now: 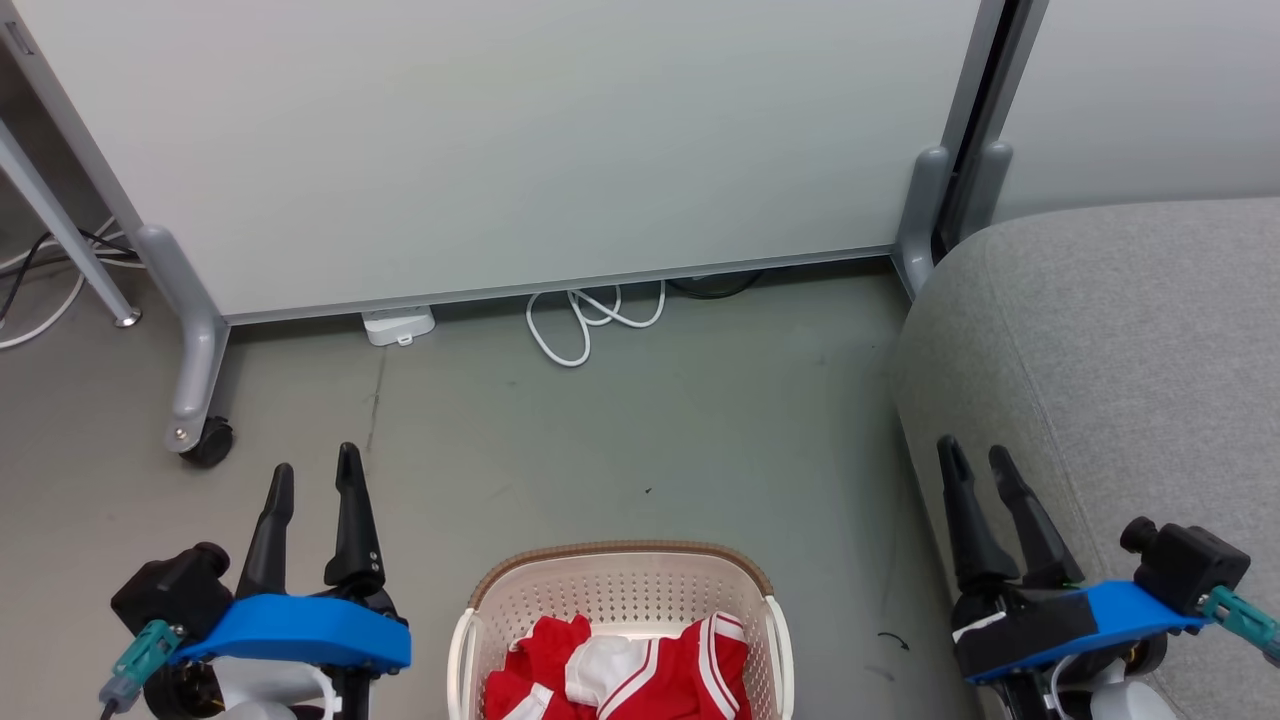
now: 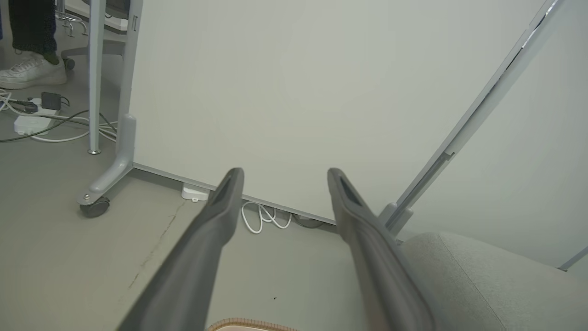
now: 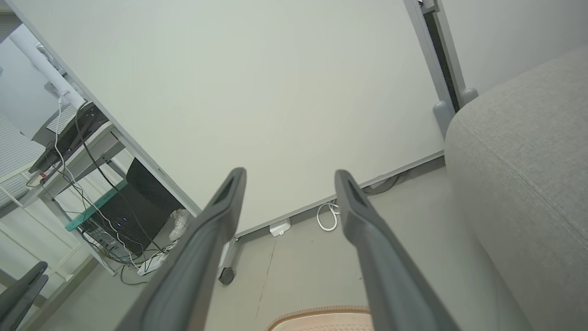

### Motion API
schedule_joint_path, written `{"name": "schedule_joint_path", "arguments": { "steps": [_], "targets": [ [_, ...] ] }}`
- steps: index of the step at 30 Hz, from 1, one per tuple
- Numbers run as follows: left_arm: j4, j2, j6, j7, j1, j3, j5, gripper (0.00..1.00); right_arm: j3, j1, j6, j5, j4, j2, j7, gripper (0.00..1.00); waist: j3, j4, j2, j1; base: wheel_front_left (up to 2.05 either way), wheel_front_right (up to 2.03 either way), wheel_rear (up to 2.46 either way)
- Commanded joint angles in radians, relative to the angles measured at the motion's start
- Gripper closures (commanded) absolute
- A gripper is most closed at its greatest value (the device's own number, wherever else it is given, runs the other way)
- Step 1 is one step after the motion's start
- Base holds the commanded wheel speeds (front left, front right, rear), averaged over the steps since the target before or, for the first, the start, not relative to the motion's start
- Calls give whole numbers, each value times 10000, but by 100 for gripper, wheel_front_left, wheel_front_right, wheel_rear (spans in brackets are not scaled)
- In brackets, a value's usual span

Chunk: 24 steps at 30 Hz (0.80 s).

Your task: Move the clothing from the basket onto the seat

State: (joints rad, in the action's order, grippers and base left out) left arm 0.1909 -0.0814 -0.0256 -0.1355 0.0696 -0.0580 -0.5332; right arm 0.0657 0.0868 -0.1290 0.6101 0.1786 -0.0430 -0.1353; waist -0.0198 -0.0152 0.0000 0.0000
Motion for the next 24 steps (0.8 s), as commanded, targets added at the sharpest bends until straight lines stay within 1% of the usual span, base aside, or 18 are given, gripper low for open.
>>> {"name": "schedule_joint_path", "arguments": {
  "steps": [1,24],
  "targets": [
    [-113,-87,70,-100,254,-72,295,0,49,192,-17,-279,-135,-67,-95,0,-4,1,0,0,0,0,0],
    [-191,-240,325,-658,338,-569,2483,0,388,276,-22,-2607,-253,-82,-648,0,-97,-64,0,0,0,0,0]
  ]
}}
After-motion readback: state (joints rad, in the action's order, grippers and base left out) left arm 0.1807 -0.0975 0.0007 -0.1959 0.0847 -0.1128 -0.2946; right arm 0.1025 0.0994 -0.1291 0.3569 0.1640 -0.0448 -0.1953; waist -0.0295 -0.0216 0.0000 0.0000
